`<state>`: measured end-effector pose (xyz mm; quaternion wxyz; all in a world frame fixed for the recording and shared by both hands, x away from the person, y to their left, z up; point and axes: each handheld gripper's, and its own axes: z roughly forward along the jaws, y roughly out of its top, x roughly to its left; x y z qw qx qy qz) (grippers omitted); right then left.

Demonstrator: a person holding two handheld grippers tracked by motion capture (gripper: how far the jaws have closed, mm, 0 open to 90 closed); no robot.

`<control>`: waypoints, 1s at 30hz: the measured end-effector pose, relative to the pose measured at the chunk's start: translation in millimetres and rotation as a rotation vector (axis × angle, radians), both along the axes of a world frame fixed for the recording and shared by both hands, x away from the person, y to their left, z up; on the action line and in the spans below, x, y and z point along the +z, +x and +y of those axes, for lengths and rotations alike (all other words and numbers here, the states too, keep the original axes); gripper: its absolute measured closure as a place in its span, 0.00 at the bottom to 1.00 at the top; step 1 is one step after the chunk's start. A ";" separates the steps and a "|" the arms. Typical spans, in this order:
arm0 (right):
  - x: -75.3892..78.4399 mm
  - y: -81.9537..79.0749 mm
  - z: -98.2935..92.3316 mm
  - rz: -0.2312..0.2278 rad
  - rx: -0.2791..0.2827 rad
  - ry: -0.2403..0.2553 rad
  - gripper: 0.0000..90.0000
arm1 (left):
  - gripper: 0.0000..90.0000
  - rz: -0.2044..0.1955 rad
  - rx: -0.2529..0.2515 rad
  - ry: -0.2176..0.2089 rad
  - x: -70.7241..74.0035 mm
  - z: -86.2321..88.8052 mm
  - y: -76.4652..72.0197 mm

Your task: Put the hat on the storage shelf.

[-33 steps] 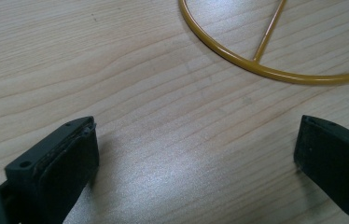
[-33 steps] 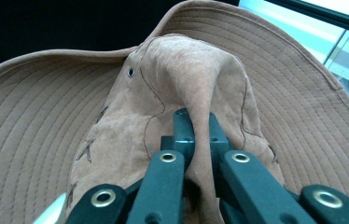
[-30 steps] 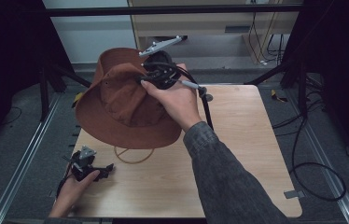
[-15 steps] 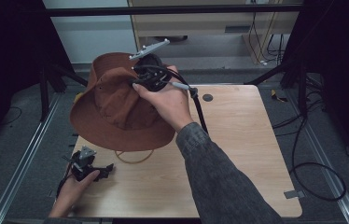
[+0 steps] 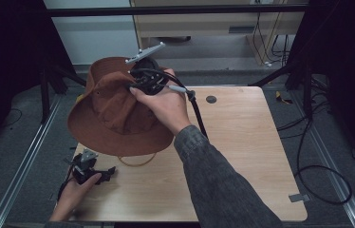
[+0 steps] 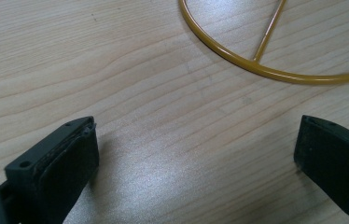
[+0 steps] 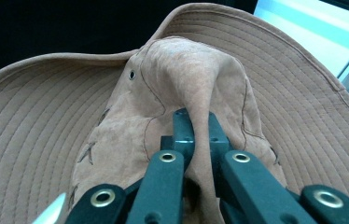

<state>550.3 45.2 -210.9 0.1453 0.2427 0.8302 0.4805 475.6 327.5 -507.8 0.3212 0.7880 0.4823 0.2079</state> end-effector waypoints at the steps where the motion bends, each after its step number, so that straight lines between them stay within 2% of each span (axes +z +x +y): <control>1: -0.6 0.5 1.7 0.001 0.002 0.003 0.98 | 0.00 0.000 0.000 0.000 0.0 0.0 0.0; 22: -8.2 -4.6 18.8 0.011 0.047 -0.015 0.97 | 0.00 -0.002 0.000 0.001 -0.2 -0.1 0.0; 30: -16.8 -5.9 26.3 0.014 0.063 -0.054 0.97 | 0.00 0.001 0.000 0.003 0.1 0.0 0.0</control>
